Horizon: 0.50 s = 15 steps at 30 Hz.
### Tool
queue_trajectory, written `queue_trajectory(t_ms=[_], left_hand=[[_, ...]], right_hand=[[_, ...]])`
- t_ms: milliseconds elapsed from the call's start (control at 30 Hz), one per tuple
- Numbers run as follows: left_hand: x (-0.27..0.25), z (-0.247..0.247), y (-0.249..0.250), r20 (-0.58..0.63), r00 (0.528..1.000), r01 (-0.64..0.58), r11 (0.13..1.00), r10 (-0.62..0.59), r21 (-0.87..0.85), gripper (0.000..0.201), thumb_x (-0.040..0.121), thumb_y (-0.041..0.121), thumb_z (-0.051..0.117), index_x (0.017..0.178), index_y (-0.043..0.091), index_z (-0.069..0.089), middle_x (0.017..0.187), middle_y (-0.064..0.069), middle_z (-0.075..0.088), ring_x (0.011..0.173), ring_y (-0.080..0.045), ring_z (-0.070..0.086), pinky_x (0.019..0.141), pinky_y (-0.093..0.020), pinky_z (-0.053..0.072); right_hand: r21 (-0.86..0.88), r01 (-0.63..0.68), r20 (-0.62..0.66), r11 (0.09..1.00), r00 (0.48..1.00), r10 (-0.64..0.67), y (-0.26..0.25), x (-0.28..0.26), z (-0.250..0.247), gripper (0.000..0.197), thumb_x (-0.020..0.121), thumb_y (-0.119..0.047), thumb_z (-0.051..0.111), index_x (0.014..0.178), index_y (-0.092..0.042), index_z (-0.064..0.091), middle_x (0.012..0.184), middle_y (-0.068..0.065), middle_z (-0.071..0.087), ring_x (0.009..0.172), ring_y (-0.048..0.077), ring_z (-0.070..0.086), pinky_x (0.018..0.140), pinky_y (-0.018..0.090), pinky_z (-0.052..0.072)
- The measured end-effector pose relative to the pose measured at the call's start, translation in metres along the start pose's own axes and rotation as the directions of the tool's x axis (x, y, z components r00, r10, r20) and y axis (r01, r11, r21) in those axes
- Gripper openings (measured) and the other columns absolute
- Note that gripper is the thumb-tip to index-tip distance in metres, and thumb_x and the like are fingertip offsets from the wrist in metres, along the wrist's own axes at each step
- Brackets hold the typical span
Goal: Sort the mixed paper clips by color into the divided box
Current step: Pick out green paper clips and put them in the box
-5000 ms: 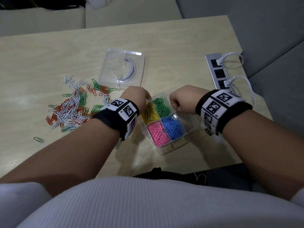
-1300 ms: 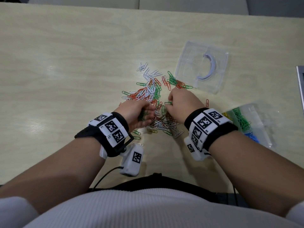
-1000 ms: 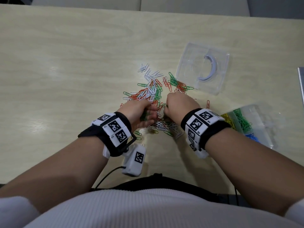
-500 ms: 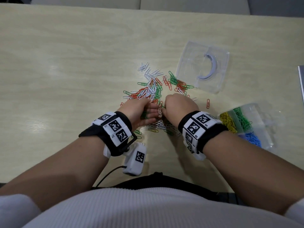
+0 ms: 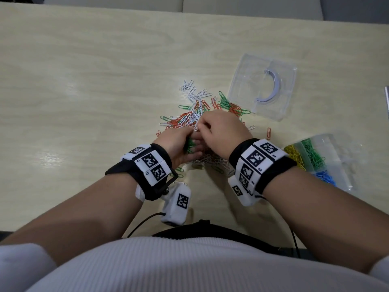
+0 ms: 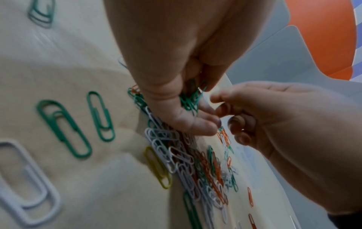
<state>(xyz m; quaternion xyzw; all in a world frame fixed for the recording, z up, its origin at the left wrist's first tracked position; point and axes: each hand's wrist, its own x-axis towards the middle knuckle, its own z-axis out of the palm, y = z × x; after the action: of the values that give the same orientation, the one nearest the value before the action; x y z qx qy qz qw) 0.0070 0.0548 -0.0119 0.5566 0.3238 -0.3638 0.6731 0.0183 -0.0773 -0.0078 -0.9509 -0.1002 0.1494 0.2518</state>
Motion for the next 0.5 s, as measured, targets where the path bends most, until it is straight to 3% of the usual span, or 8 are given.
queue_trajectory(t_ms=[67, 167, 233, 367, 500], left_hand=[[-0.002, -0.001, 0.000, 0.007, 1.000, 0.015, 1.000, -0.015, 0.009, 0.035, 0.101, 0.023, 0.036, 0.079, 0.008, 0.058, 0.055, -0.001, 0.053, 0.048, -0.010, 0.049, 0.052, -0.021, 0.053], [-0.005, -0.002, 0.001, 0.007, 1.000, 0.011, 0.999, -0.011, 0.049, 0.030, 0.099, 0.019, 0.039, 0.080, 0.007, 0.058, 0.057, -0.002, 0.055, 0.053, -0.012, 0.049, 0.051, -0.021, 0.053], [-0.006, -0.002, 0.000, 0.006, 1.000, 0.007, 0.998, -0.008, 0.065, 0.027, 0.098, 0.017, 0.040, 0.081, 0.006, 0.059, 0.058, -0.003, 0.056, 0.054, -0.013, 0.050, 0.053, -0.021, 0.053], [-0.005, -0.003, 0.000, 0.004, 1.000, -0.002, 0.997, 0.002, 0.083, 0.028, 0.098, 0.017, 0.041, 0.081, 0.006, 0.061, 0.057, -0.002, 0.058, 0.054, -0.013, 0.053, 0.055, -0.023, 0.054], [-0.004, -0.004, 0.002, -0.001, 1.000, -0.004, 0.997, 0.004, 0.081, 0.031, 0.099, 0.017, 0.040, 0.079, 0.005, 0.061, 0.056, -0.002, 0.058, 0.053, -0.012, 0.054, 0.054, -0.023, 0.053]], right_hand=[[-0.048, -0.046, -0.037, 0.998, 0.998, 0.045, 0.011, 0.008, 0.004, 0.022, 0.096, -0.022, 0.043, 0.106, -0.014, 0.061, 0.106, 0.005, 0.054, 0.096, 0.023, 0.054, 0.083, 0.037, 0.047], [-0.160, -0.028, 0.016, 0.987, 0.999, 0.031, 0.019, 0.018, 0.008, 0.034, 0.096, -0.029, 0.048, 0.125, -0.013, 0.054, 0.116, 0.008, 0.049, 0.107, 0.026, 0.052, 0.089, 0.041, 0.048], [-0.205, 0.001, 0.028, 0.979, 1.000, 0.005, 0.021, 0.021, 0.009, 0.033, 0.094, -0.031, 0.054, 0.120, -0.012, 0.056, 0.114, 0.008, 0.050, 0.106, 0.027, 0.053, 0.087, 0.040, 0.048], [-0.256, -0.066, -0.011, 0.964, 0.998, 0.065, 0.027, 0.017, 0.007, 0.012, 0.092, -0.012, 0.049, 0.102, -0.012, 0.055, 0.105, 0.010, 0.053, 0.095, 0.031, 0.056, 0.077, 0.039, 0.049], [-0.162, -0.210, -0.003, 0.964, 0.977, 0.213, 0.028, 0.015, 0.003, 0.019, 0.090, -0.012, 0.055, 0.109, -0.010, 0.055, 0.111, 0.010, 0.056, 0.099, 0.029, 0.057, 0.082, 0.038, 0.050]])
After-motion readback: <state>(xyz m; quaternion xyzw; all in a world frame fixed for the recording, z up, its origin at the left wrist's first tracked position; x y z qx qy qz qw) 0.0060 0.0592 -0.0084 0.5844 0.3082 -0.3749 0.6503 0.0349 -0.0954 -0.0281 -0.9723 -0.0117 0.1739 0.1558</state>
